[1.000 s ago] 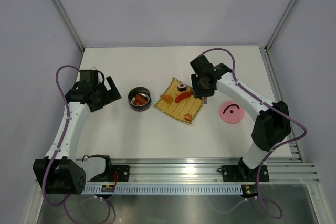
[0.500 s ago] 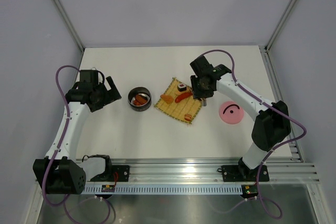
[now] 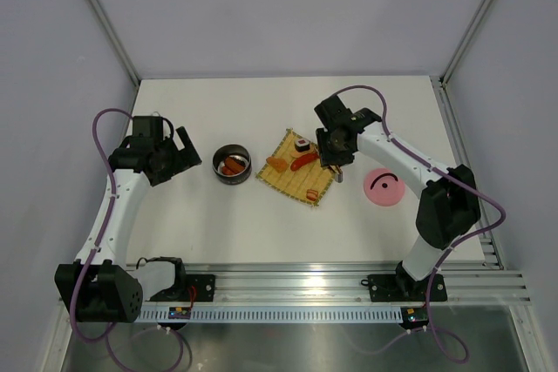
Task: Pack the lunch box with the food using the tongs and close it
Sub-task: Pick up the fake food from the plate.
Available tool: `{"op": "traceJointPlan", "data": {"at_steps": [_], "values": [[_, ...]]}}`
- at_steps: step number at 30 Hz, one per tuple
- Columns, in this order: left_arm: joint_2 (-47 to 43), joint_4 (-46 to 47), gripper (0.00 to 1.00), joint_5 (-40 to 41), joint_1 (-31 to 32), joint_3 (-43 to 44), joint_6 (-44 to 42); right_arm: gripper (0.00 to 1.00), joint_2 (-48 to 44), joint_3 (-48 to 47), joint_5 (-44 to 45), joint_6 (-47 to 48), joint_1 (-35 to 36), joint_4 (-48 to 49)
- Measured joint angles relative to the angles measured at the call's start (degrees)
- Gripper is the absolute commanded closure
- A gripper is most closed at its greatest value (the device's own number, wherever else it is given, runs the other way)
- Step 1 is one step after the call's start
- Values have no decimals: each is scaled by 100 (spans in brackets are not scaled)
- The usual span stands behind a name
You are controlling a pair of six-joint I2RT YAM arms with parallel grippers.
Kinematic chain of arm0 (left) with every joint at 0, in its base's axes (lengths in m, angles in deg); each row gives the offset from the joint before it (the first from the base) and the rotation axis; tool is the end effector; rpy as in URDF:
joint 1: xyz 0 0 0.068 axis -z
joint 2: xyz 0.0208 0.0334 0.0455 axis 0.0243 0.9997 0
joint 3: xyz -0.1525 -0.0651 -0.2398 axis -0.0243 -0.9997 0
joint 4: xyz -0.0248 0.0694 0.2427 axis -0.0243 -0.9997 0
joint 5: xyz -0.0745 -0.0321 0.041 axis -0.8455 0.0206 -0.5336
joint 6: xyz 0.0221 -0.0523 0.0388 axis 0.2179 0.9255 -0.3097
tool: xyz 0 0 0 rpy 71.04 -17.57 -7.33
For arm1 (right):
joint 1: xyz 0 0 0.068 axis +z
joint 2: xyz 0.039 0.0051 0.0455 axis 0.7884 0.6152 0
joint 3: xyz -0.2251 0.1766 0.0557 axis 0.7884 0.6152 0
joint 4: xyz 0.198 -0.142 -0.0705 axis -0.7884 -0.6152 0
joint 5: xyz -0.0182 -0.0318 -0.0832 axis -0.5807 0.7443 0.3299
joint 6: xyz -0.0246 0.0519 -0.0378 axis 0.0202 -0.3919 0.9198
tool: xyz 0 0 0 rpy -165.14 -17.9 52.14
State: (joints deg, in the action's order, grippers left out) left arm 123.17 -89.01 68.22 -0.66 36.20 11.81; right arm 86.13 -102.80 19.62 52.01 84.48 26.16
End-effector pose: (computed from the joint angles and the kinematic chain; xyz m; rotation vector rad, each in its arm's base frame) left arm 0.2194 -0.0031 0.3058 -0.5802 2.4534 -0.2073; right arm 0.3011 0.1837 0.2755 -0.2801 2.7059 0.1061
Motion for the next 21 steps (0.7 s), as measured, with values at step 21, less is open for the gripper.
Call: {"op": "traceJointPlan", "data": {"at_steps": [21], "values": [[2,2,1,0,0,0,0,73,-61,85,44,-20,0,-59]]}}
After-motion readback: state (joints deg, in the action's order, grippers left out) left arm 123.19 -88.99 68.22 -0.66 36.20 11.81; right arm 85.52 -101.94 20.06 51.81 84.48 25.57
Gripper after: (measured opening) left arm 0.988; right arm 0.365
